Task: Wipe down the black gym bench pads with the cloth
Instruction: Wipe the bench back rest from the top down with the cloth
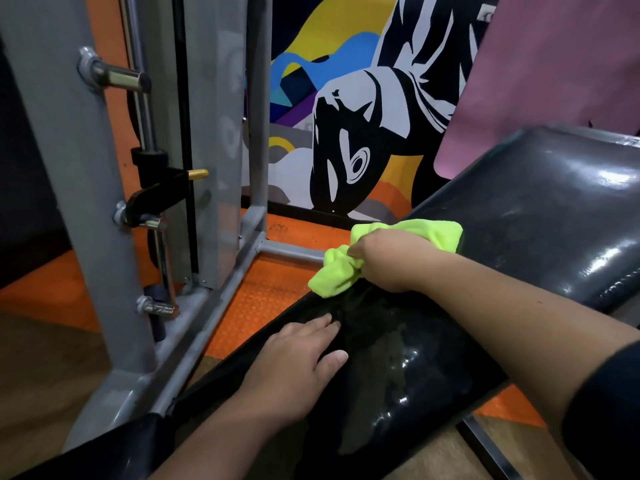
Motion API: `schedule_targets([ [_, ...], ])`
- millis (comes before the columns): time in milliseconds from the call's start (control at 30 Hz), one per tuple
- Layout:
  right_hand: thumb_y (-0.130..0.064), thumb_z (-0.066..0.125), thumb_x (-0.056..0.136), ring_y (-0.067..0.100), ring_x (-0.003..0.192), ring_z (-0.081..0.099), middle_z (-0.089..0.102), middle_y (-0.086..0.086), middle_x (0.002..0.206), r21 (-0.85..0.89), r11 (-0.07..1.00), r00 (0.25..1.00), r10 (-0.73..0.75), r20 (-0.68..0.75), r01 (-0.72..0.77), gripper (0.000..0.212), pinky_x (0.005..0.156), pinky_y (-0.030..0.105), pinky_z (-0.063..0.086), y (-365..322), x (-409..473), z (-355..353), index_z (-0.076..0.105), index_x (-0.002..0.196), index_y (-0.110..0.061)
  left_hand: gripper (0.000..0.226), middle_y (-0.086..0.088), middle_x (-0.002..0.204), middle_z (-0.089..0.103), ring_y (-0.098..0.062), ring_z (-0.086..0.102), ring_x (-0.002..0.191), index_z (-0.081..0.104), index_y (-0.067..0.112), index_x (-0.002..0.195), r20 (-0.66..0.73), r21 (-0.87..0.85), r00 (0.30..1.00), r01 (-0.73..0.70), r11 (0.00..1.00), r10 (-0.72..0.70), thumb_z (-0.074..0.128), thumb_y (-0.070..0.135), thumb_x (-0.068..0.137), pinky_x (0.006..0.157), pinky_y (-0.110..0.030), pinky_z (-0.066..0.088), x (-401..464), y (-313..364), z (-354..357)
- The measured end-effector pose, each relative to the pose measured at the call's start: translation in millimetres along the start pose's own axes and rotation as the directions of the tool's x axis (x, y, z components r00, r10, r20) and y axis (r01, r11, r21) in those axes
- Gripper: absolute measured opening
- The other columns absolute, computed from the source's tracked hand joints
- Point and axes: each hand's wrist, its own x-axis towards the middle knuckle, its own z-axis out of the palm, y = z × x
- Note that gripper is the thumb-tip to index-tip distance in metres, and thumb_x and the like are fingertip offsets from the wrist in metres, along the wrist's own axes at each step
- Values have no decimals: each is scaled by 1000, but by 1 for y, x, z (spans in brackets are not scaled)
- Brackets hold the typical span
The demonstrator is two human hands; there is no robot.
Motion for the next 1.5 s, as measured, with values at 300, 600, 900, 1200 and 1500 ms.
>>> schedule_targets([
  [300,-15,46,90,29,101,61,63,7,112,-8,1000,1000,-6,-10,6,38,84,44,55,-4,6,0,58,126,-21,56,22,157,20,-6,19,143,27,39,149,2,26,1000,-5,1000,5,37,57,96,117,-33,21,-2,3,-1],
  [600,-16,47,92,29,101,60,62,6,108,-1,999,999,-54,-6,54,33,81,42,53,-17,-1,1,58,123,-20,59,22,157,20,-3,17,143,27,39,150,-9,8,1000,-2,1000,2,36,59,95,117,-33,21,-2,3,2],
  [900,-15,46,93,29,106,59,61,6,116,29,999,999,-22,42,21,38,84,41,52,-15,4,-7,57,128,-22,58,21,158,19,-3,17,143,26,38,150,-21,8,1000,-9,1000,9,38,57,96,117,-32,20,-4,4,2],
  [1200,-14,45,89,28,101,60,63,5,109,26,999,999,-24,-43,25,35,84,44,55,-14,-7,6,59,119,-23,60,24,157,16,-2,13,143,24,39,150,-29,-56,1000,0,998,-1,38,59,95,117,-32,19,-5,3,4],
  [1500,-12,46,84,27,96,60,63,3,99,56,998,994,-6,-111,13,20,82,45,55,-20,-24,14,57,94,-26,47,21,147,40,4,28,137,47,34,140,-211,-117,977,5,993,-30,39,52,97,115,-26,25,-24,-1,4],
])
